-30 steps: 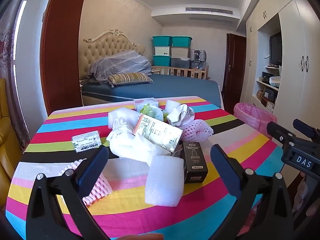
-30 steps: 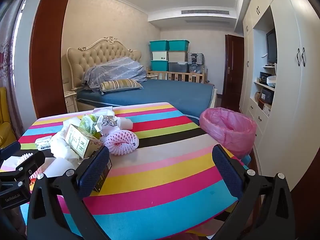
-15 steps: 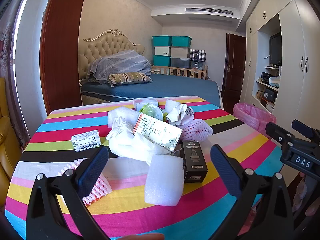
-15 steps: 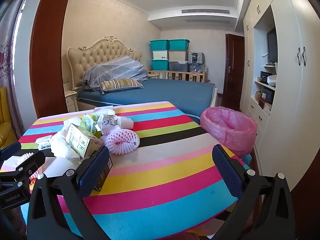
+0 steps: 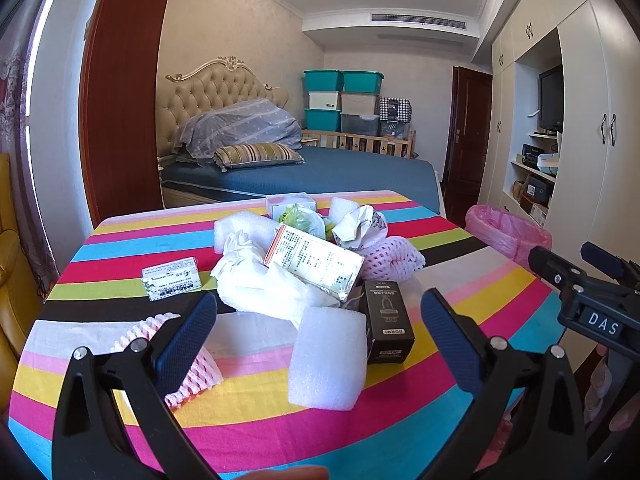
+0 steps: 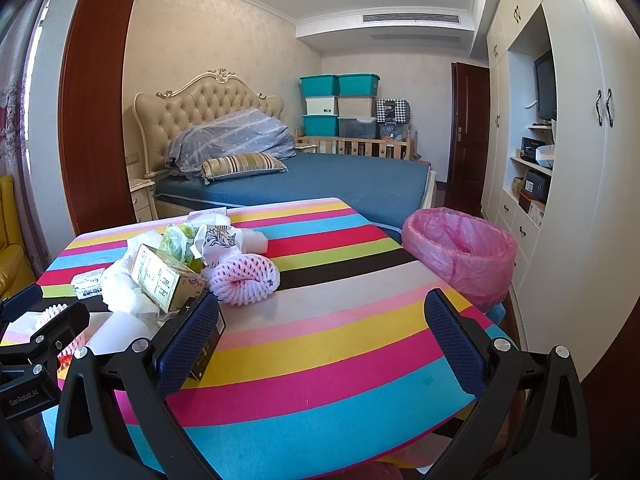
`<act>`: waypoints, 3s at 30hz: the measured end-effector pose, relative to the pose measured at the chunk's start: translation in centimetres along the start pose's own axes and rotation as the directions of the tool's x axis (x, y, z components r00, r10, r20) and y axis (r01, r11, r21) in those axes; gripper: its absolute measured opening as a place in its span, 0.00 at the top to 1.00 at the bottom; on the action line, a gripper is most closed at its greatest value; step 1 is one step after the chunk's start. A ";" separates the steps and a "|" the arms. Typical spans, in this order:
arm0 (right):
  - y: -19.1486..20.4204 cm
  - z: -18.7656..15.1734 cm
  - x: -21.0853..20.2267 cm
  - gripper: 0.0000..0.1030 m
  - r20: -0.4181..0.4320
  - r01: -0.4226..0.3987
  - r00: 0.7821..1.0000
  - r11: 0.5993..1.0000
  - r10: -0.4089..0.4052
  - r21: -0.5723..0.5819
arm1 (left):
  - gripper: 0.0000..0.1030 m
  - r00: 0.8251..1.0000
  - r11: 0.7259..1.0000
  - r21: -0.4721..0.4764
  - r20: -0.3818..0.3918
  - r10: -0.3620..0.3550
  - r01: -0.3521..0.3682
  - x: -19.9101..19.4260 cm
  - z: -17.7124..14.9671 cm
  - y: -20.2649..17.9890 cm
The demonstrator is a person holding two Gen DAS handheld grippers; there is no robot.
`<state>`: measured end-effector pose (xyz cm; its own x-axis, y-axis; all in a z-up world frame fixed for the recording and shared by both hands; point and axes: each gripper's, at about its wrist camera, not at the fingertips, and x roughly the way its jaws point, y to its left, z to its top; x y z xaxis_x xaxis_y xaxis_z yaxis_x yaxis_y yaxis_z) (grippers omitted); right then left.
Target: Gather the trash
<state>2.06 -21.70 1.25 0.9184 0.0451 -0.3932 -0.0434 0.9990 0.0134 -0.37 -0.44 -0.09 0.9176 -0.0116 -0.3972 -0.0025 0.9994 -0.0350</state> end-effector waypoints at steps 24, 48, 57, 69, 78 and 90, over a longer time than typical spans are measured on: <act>0.1 -0.1 0.1 0.06 -0.004 0.001 1.000 1.000 -0.001 0.004 | 0.04 1.000 1.000 0.000 -0.002 -0.002 0.002 0.0 -0.1 -0.1; 0.1 -0.3 0.1 0.06 -0.007 0.001 1.000 1.000 -0.001 0.007 | 0.04 1.000 1.000 -0.001 -0.001 -0.003 0.003 0.1 -0.1 -0.3; 0.1 -0.3 0.1 0.06 -0.007 0.001 1.000 1.000 -0.001 0.008 | 0.04 1.000 1.000 -0.001 0.001 -0.002 0.002 0.1 -0.1 -0.5; 0.5 -0.6 0.2 0.06 -0.014 0.000 1.000 1.000 0.000 0.008 | 0.04 1.000 1.000 -0.007 -0.005 -0.005 0.005 -0.2 -0.4 0.0; 1.0 -0.9 0.9 0.06 -0.045 -0.039 0.998 0.999 0.039 0.000 | 0.04 1.000 1.000 -0.024 -0.008 0.003 -0.003 -0.5 -0.7 1.4; 5.2 -0.8 5.1 0.06 -0.195 -0.281 0.943 0.959 0.270 -0.031 | 0.04 0.986 0.962 -0.220 0.009 0.168 -0.162 -2.4 -0.7 8.2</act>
<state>6.25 -16.24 -1.43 0.7775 0.3110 -0.5466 -0.3115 0.9455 0.0948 -2.85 7.72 -0.03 0.9077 0.1565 -0.3894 -0.2383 0.9560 -0.1714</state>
